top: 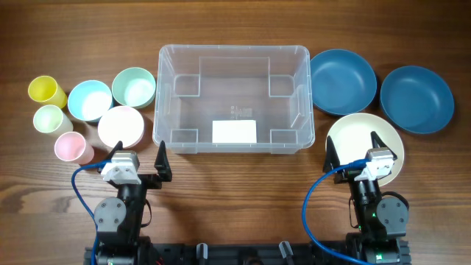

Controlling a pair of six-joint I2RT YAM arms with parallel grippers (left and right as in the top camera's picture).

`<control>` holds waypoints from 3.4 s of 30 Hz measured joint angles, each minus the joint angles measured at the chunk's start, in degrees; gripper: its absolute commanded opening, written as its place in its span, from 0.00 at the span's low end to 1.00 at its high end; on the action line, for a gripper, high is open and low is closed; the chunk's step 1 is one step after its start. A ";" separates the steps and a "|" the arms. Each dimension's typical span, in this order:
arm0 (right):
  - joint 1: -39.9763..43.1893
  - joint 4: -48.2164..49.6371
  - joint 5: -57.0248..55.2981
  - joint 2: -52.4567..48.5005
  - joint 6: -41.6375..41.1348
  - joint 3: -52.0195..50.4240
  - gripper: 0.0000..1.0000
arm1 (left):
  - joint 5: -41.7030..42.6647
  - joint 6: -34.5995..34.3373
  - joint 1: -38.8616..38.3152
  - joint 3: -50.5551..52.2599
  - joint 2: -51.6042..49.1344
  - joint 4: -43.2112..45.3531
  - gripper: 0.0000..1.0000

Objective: Pack container

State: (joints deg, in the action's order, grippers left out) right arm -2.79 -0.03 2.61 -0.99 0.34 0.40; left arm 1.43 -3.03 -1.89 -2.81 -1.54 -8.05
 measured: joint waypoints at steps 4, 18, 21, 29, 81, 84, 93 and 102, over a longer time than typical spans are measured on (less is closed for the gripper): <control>0.00 0.00 0.00 0.00 0.02 0.00 1.00 | 0.00 0.00 0.00 0.00 0.00 0.00 1.00; 0.00 0.00 0.00 0.00 0.00 0.00 1.00 | -0.02 0.00 0.00 0.00 0.00 0.15 1.00; 0.00 0.00 0.00 0.00 0.00 0.00 1.00 | -0.22 0.02 0.00 0.02 0.00 1.64 1.00; 0.00 0.00 0.00 0.00 0.00 0.00 1.00 | -1.73 -0.31 0.00 -5.35 -0.81 0.59 1.00; 0.00 0.00 0.00 -0.11 0.00 -0.02 1.00 | -3.72 -25.09 15.50 -74.58 -72.00 -59.67 1.00; 0.00 0.00 0.00 -0.11 0.00 -0.02 1.00 | -3.67 -29.27 20.02 -74.58 -72.00 -61.75 1.00; 0.00 0.00 0.00 -0.11 0.00 -0.02 0.99 | -3.43 -33.53 26.88 -74.58 -71.95 -62.75 1.00; 0.00 0.00 0.00 -0.11 0.00 -0.02 1.00 | -2.80 -33.81 26.95 -74.58 -71.95 -62.75 1.00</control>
State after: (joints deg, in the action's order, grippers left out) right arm -2.79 -0.03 2.61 -1.10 0.34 0.38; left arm -1.37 -36.84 25.06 -77.38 -73.49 -70.81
